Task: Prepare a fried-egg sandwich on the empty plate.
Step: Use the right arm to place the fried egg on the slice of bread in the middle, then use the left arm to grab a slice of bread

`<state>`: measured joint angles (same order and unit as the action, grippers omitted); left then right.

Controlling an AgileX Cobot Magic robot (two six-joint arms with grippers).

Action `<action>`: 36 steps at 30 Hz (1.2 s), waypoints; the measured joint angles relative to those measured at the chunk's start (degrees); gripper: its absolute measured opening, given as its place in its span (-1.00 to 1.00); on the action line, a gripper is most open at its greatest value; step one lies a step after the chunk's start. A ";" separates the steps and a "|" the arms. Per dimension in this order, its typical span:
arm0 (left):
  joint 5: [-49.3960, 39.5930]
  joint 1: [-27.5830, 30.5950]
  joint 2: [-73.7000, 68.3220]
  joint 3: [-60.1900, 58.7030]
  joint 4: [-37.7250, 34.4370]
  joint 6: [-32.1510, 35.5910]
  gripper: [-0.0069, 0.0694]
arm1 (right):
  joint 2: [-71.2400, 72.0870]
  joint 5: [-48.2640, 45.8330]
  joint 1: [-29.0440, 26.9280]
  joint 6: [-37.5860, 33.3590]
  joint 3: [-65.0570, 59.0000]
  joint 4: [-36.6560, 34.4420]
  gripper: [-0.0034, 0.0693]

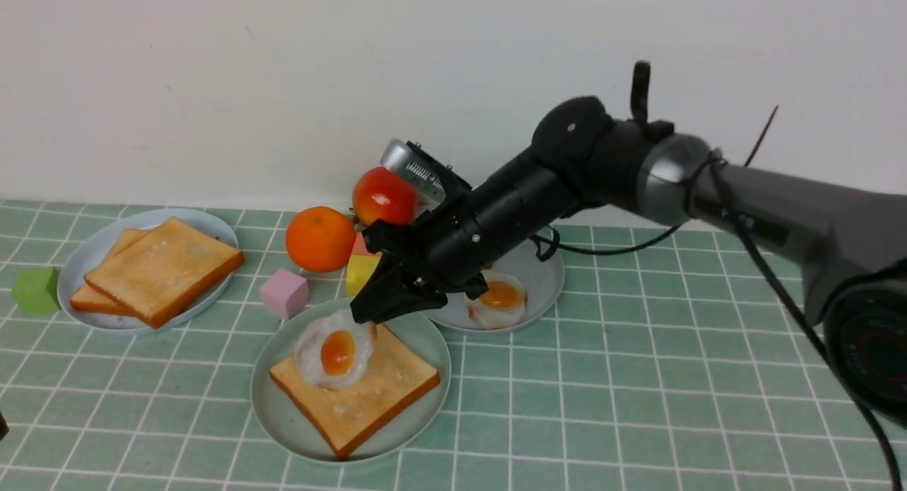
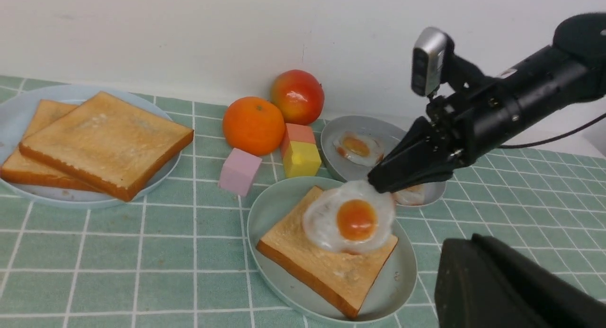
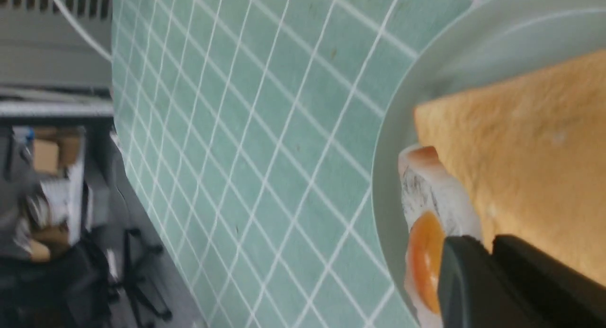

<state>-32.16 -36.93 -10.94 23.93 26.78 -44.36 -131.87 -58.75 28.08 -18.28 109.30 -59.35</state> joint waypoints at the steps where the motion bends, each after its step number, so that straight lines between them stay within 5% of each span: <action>1: -0.07 0.00 0.00 0.00 0.00 0.00 -0.80 | -0.63 0.90 0.00 0.52 0.00 -0.56 -0.74; 9: -0.38 0.00 0.00 0.00 0.00 0.00 -0.78 | -2.54 3.96 0.00 5.41 -0.11 0.84 -0.68; 12: -0.44 0.00 0.00 0.00 0.00 0.00 -0.77 | -2.60 3.46 0.00 7.70 -0.11 4.98 -0.50; 16: -0.96 0.00 0.00 0.00 -0.77 0.00 -0.74 | -1.86 -0.88 -0.60 11.42 0.15 14.75 -0.01; 22: -5.09 0.00 -5.44 0.00 -1.94 0.00 -0.72 | 8.27 -9.68 -2.88 13.77 0.25 27.82 0.28; 29: -7.58 0.00 -24.70 5.08 -10.83 3.74 -0.72 | 29.24 -11.38 -3.17 18.28 -4.77 45.87 -0.09; 32: -9.28 0.84 -37.93 12.22 -13.14 10.13 -0.83 | 44.62 -12.11 -3.35 22.11 -12.52 52.91 -0.52; 36: -8.56 7.08 -49.42 19.80 -14.50 17.35 -0.85 | 57.62 -13.03 -3.35 23.82 -21.48 55.87 -0.82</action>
<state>-40.72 -29.85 -60.36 43.72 12.27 -27.02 -74.25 -71.78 24.73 5.55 87.82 -3.48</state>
